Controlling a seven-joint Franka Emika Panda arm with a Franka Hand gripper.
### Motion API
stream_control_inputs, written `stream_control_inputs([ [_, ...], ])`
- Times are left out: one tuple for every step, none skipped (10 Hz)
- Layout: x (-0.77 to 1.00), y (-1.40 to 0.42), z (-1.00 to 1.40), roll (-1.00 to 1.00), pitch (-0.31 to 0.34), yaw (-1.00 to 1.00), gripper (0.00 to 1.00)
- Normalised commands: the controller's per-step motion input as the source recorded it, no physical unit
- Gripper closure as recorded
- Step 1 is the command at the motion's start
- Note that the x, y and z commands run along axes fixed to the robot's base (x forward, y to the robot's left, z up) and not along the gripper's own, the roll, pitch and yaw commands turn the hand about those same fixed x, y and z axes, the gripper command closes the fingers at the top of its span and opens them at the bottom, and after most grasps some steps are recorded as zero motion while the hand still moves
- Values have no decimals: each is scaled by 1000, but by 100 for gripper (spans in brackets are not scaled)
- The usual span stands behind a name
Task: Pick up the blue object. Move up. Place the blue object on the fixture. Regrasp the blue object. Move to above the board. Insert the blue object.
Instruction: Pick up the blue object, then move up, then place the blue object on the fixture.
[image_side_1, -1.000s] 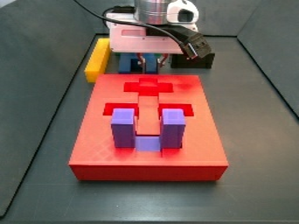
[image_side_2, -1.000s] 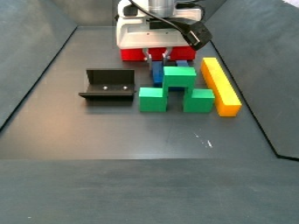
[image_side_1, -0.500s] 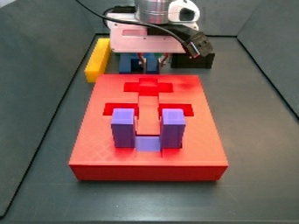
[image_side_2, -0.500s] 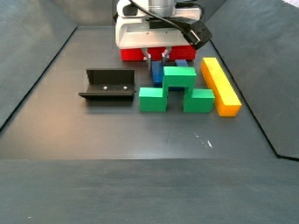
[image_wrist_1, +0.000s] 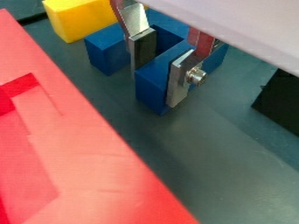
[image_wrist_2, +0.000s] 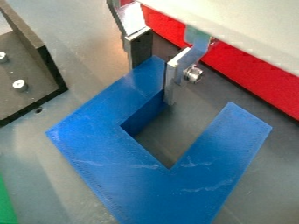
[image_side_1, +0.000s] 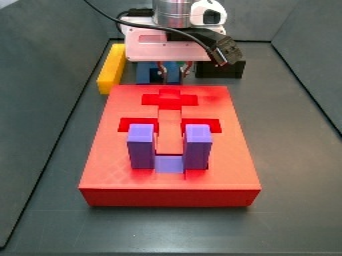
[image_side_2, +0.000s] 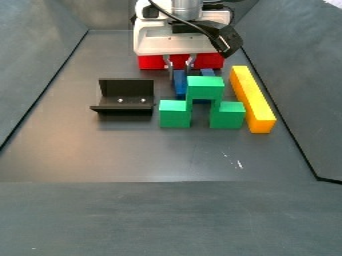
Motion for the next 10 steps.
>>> stream_control_inputs([
  [0, 0, 0, 0, 0, 0, 100],
  [0, 0, 0, 0, 0, 0, 100],
  [0, 0, 0, 0, 0, 0, 100],
  [0, 0, 0, 0, 0, 0, 100],
  [0, 0, 833, 0, 0, 0, 100],
  [17, -63, 839, -10, 1, 0, 100],
  [-33, -55, 644, -17, 59, 8, 100],
  [27, -22, 261, -45, 61, 6, 100],
  [-37, -123, -69, 163, -6, 0, 100],
  [-17, -120, -31, 80, -3, 0, 100],
])
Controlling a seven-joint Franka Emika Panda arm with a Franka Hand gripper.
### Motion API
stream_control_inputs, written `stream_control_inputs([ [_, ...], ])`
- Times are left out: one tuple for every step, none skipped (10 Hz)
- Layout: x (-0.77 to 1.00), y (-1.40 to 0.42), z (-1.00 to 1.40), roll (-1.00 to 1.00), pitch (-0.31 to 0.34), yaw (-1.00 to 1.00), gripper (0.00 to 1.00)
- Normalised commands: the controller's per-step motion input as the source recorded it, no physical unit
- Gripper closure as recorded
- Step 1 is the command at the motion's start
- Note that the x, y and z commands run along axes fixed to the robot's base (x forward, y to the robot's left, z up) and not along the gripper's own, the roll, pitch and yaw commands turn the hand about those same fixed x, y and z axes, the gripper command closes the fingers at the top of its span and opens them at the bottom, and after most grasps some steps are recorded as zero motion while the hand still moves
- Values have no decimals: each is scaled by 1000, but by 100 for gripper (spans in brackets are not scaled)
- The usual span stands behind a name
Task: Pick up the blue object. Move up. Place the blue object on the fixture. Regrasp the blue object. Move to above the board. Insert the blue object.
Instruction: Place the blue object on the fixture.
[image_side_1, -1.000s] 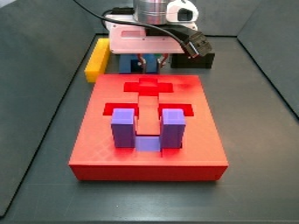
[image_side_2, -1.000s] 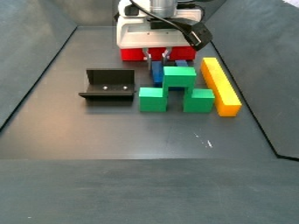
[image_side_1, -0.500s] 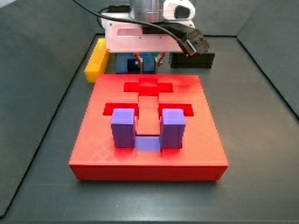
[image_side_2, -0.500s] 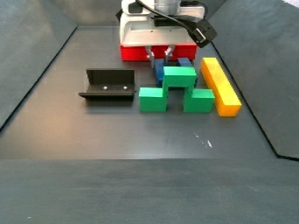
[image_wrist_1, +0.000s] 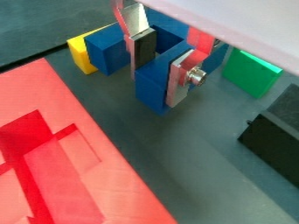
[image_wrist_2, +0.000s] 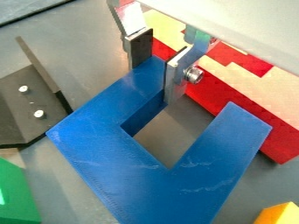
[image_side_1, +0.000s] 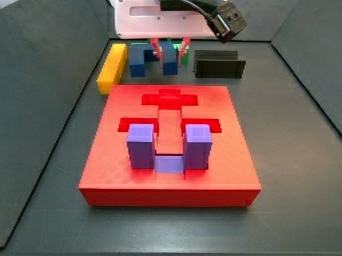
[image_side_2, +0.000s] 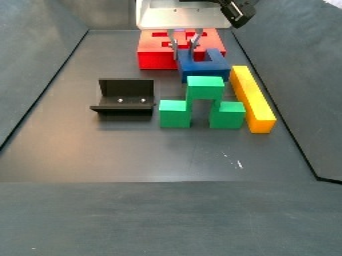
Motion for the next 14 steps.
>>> stream_control_inputs([
  [-17, -100, -11, 9, -11, 0, 100],
  [0, -120, 0, 51, 0, 0, 100],
  [0, -120, 0, 66, 0, 0, 100],
  [0, -129, 0, 63, 0, 0, 100],
  [0, -131, 0, 60, 0, 0, 100],
  [0, -140, 0, 69, 0, 0, 100],
  [-6, -131, 0, 66, -14, 0, 100],
  [0, -129, 0, 91, -3, 0, 100],
  [0, -117, 0, 57, 0, 0, 100],
  [246, -17, 114, -49, 0, -91, 100],
  [409, 0, 311, -291, 0, -226, 100],
  [477, 83, 509, -486, 0, -237, 100],
  [560, 109, 626, -423, 54, -294, 100],
  [623, 69, 634, -383, 94, -337, 100],
])
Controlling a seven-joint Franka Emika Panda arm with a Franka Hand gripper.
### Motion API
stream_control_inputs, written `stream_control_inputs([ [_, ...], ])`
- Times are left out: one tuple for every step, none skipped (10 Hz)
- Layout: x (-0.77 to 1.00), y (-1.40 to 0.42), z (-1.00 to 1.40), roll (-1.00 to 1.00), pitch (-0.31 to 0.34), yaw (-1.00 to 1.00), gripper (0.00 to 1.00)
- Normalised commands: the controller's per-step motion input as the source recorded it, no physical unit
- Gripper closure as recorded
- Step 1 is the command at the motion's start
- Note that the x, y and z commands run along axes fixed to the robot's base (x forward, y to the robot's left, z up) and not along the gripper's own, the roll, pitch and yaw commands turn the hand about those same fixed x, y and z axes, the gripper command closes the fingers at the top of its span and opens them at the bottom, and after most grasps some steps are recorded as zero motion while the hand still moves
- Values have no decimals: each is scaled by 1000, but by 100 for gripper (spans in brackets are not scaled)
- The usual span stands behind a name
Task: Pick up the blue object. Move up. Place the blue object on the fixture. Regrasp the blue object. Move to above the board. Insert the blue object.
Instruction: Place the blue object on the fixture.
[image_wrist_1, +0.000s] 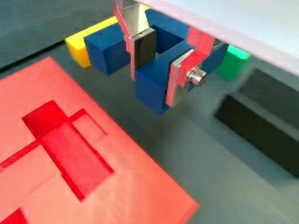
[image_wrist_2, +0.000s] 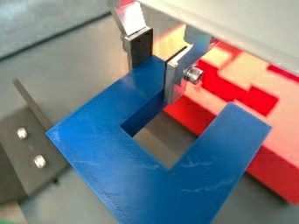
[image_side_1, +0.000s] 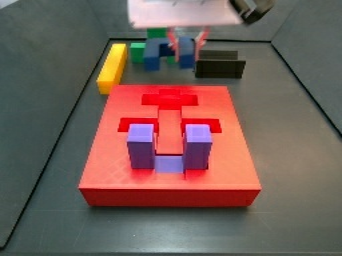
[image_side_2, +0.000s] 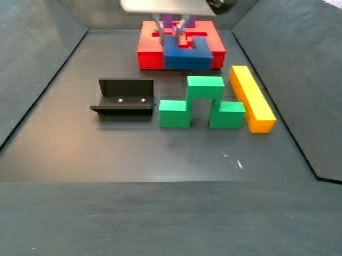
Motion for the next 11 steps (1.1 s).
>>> stream_control_inputs([
  [694, 37, 680, -403, 129, -389, 100],
  [697, 0, 623, -466, 91, -383, 100],
  [703, 0, 609, -460, 91, -369, 100],
  [711, 0, 580, -371, 109, -346, 100],
  [743, 0, 586, -289, 157, -309, 100],
  [757, -31, 554, -217, 177, -223, 100],
  [671, 0, 134, -283, 260, -46, 100],
  [749, 0, 0, -437, 377, -171, 100],
  [669, 0, 0, -654, 429, -257, 100],
  [586, 74, 17, -820, 386, -240, 100],
  [620, 66, 60, -837, 326, -246, 100],
])
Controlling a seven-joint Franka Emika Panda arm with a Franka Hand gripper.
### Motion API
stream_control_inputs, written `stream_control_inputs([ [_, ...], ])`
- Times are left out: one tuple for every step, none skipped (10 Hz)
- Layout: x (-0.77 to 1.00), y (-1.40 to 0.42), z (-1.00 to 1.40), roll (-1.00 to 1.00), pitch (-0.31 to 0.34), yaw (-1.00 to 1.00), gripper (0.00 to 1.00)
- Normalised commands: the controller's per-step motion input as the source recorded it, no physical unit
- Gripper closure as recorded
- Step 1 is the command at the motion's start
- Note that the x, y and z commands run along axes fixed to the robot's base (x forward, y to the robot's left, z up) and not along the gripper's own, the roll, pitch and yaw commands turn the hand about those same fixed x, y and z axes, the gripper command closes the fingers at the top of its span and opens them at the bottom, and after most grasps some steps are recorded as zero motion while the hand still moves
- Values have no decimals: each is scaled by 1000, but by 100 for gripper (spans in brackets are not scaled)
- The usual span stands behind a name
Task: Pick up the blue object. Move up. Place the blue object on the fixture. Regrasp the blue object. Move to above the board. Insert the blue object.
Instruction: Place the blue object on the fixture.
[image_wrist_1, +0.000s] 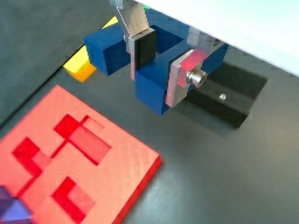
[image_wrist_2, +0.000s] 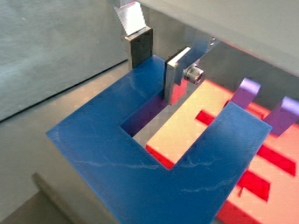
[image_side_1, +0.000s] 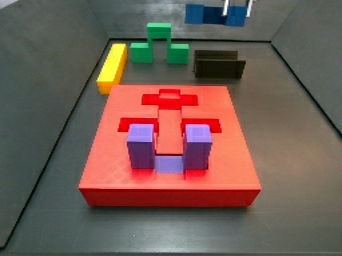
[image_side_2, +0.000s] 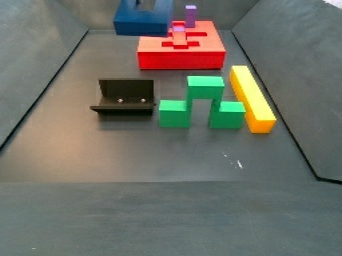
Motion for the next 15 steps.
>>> stream_control_inputs([
  [637, 54, 94, -843, 306, -257, 100],
  [660, 31, 129, -860, 257, -274, 100],
  [709, 51, 103, -854, 157, -266, 100],
  [680, 251, 0, -809, 111, -137, 100],
  [529, 494, -189, -786, 0, 31, 100],
  [286, 531, -309, -577, 0, 223, 100],
  [197, 474, -257, -209, 0, 380, 100],
  [146, 460, -209, -26, 0, 440, 100],
  [100, 443, -220, 0, 0, 549, 100],
  [243, 434, -186, 66, 60, 446, 100],
  [406, 326, -251, 0, 131, 329, 100],
  [531, 223, -437, -294, 69, 311, 100],
  [589, 149, -411, -211, 60, 246, 100],
  [486, 106, -480, 37, 149, 66, 100],
  [297, 166, -560, 37, 183, 0, 100],
])
